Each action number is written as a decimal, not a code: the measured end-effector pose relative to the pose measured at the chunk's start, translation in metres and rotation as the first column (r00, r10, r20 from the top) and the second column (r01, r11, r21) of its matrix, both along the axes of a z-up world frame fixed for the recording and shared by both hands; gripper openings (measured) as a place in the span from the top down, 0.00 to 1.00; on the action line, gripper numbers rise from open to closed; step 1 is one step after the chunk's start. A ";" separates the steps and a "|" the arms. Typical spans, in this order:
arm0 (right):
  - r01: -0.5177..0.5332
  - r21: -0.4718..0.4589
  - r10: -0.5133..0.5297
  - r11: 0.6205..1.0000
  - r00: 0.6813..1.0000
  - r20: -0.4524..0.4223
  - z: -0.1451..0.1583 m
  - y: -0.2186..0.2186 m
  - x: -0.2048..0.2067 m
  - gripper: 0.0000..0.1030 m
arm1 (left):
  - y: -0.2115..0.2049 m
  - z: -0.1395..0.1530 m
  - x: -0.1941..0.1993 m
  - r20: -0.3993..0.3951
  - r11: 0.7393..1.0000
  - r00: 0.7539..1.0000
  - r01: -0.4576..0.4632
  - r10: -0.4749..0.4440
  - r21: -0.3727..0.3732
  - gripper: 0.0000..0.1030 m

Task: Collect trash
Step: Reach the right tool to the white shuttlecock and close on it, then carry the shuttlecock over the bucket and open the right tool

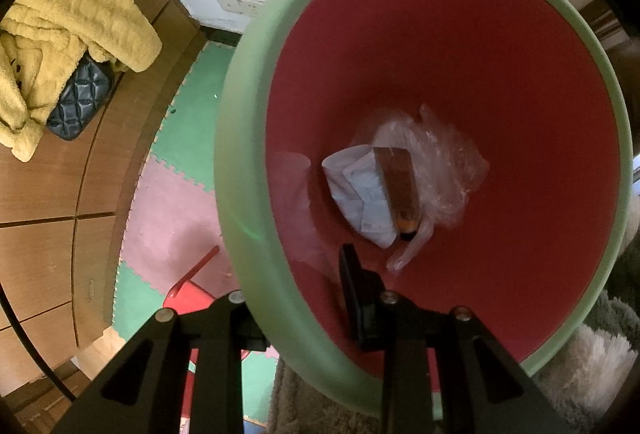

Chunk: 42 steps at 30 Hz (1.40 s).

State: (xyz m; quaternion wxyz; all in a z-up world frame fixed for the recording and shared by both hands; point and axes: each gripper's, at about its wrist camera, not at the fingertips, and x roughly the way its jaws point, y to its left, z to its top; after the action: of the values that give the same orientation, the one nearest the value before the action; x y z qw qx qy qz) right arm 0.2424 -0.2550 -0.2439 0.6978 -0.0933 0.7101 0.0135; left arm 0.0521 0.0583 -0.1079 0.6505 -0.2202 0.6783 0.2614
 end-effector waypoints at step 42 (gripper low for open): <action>-0.497 -0.670 0.730 0.552 0.677 0.099 0.029 0.057 -0.066 0.54 | -0.008 -0.006 0.002 -0.030 0.997 0.998 0.060 -0.062 -0.053 0.71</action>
State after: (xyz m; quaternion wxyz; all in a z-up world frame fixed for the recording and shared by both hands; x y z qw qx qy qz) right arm 0.1765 -0.1976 -0.2152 0.6991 -0.5534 0.4522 0.0214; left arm 0.0544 0.0500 -0.1142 0.6413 -0.2119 0.7015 0.2273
